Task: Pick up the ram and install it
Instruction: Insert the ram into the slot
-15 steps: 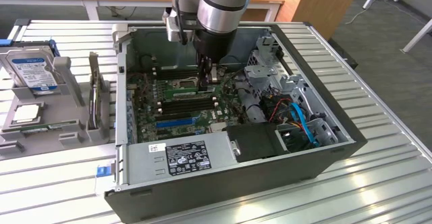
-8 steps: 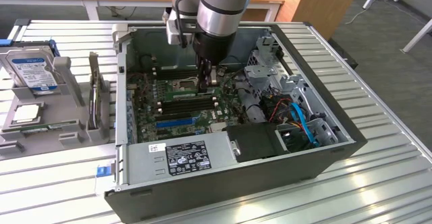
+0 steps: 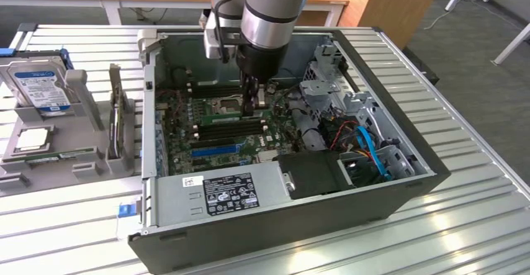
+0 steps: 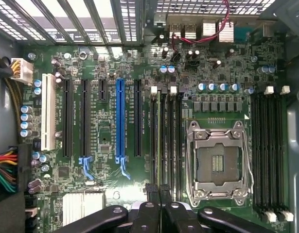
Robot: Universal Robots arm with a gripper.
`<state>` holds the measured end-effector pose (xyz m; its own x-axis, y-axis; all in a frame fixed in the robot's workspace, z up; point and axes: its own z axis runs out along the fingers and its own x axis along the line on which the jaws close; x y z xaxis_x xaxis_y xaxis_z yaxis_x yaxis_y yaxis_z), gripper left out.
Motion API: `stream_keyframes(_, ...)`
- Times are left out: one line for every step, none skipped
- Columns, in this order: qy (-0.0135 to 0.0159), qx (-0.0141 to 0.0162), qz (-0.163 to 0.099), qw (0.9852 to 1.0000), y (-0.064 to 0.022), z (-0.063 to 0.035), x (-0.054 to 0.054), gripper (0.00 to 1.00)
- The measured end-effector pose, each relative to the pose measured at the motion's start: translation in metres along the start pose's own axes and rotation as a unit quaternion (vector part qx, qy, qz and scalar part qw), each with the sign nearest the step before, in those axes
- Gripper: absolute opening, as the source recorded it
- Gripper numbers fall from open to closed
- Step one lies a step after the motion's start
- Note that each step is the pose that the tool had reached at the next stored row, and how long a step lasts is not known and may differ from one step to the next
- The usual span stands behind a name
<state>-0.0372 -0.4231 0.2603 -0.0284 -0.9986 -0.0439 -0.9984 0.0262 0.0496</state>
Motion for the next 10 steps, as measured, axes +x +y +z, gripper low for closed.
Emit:
stream_keyframes(0.0,0.0,0.0,1.0,0.0,0.0008,0.0,0.12)
stream_keyframes(0.0,0.0,0.0,1.0,0.0,0.0016,0.0001,0.12)
stream_keyframes(0.0,0.0,0.0,1.0,0.0,0.0024,0.0001,0.12)
stream_keyframes(0.0,0.0,0.0,1.0,0.0,0.0032,0.0002,0.12)
stream_keyframes(0.0,0.0,0.0,1.0,0.0,0.004,0.0002,0.12)
stream_keyframes(0.0,0.0,0.0,1.0,0.0,0.0048,0.0002,0.12)
stream_keyframes(0.0,0.0,0.0,1.0,-0.0001,0.0056,0.0002,0.12)
stream_keyframes(0.0,0.0,0.0,1.0,-0.0001,0.0064,0.0003,0.12)
stream_keyframes(0.0001,0.0,0.0,1.0,-0.0001,0.0072,0.0003,0.12)
stream_keyframes(0.0001,0.0,0.0,1.0,-0.0001,0.008,0.0004,0.12)
